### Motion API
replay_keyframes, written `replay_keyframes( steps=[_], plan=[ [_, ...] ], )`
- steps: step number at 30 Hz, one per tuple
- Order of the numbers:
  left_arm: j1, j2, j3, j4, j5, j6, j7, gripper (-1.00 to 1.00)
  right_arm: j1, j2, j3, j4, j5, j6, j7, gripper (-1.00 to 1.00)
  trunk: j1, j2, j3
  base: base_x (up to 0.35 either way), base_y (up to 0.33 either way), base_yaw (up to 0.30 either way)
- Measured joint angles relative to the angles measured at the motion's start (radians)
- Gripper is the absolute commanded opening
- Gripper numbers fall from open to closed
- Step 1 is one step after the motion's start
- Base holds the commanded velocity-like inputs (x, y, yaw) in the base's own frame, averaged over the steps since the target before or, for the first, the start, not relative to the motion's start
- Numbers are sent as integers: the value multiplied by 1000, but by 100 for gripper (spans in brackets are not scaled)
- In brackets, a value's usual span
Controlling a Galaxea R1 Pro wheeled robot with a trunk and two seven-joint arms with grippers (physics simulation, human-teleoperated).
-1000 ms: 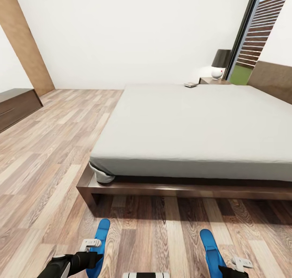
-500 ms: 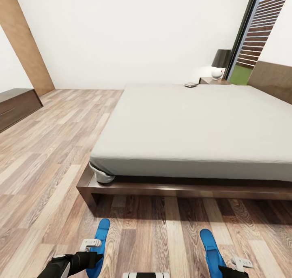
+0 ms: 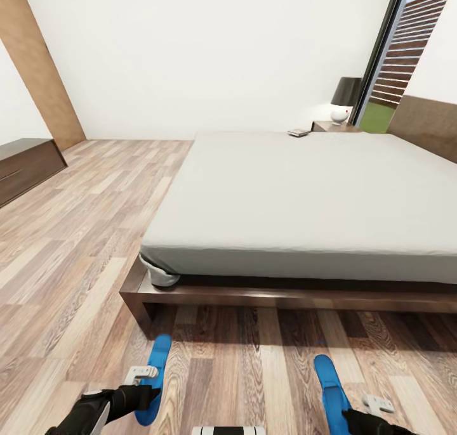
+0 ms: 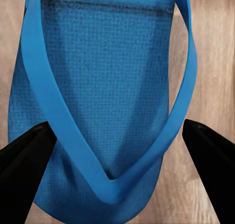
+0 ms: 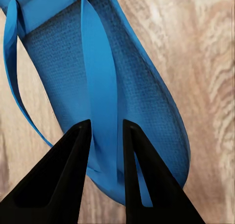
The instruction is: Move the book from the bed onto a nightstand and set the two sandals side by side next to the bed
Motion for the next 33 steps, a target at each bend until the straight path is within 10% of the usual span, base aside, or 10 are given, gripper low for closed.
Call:
replay_keyframes(
  steps=[6,33],
  plan=[
    [-5,-2,-2,-4,-1,-1,-2,-100,-1,-1,8,-151,-1,74,-3,-100,0,0,0,0,0,0],
    [-5,-1,-3,-1,-2,-5,1,-100,-3,-1,10,-162,1,76,-2,-100,4,-2,-35,0,0,0]
  ],
)
